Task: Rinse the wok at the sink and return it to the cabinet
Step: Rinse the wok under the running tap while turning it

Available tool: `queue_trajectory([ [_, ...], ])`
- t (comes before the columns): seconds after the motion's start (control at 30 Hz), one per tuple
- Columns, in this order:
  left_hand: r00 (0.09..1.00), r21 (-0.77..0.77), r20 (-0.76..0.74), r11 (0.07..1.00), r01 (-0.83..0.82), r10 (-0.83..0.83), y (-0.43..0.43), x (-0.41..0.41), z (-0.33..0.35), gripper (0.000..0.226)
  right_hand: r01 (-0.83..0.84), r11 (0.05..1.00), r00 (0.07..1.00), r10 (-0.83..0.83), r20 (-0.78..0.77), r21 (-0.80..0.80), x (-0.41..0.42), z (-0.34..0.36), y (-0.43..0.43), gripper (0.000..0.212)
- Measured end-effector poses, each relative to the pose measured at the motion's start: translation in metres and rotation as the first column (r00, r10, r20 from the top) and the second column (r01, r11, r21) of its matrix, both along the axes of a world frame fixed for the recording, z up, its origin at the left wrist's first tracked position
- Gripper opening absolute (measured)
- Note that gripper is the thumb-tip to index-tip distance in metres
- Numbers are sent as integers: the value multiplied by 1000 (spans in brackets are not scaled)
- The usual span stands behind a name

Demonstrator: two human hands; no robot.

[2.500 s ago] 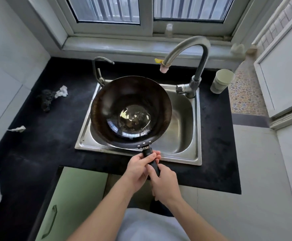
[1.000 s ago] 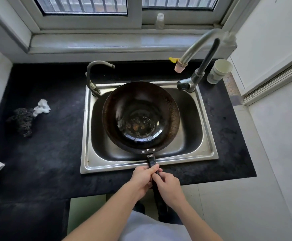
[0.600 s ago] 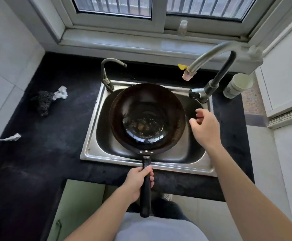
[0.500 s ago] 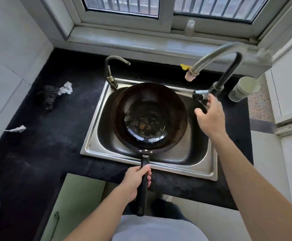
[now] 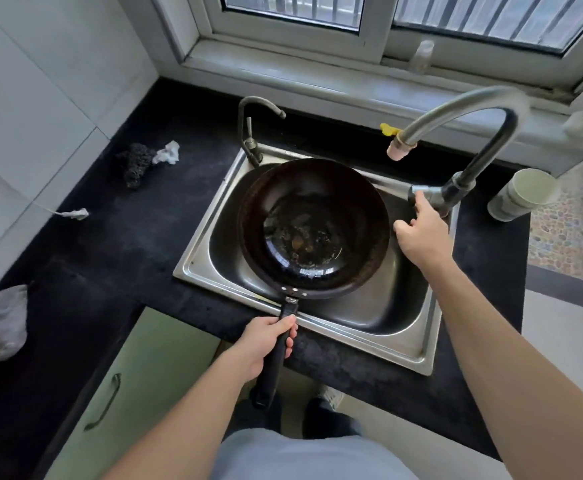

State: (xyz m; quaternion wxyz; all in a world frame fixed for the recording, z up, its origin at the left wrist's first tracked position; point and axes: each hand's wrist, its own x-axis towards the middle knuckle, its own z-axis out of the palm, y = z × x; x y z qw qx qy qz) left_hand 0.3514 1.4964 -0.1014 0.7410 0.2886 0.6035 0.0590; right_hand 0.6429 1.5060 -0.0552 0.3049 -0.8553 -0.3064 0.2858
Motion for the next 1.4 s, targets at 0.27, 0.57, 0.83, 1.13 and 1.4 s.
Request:
queue_trajectory([
  [0.27, 1000, -11, 6, 1000, -4, 4, 0, 1, 3, 19, -7, 1000, 999, 7, -38, 1, -2, 3, 3, 75],
  [0.57, 1000, -34, 18, 999, -2, 2, 2, 0, 3, 20, -28, 1000, 999, 28, -24, -12, -2, 2, 5, 78],
  [0.83, 1000, -50, 23, 999, 20, -19, 5, -4, 2, 20, 21, 999, 999, -20, -45, 27, -11, -1, -1, 80],
  [1.13, 994, -102, 76, 991, 88, -81, 13, -9, 3, 18, 206, 979, 973, -205, -102, -6, -79, -8, -62, 63],
  [1.4, 972, -111, 129, 971, 210, -195, 26, -15, -11, 18, 119, 969, 932, -185, -312, -219, -209, -34, -104, 37],
])
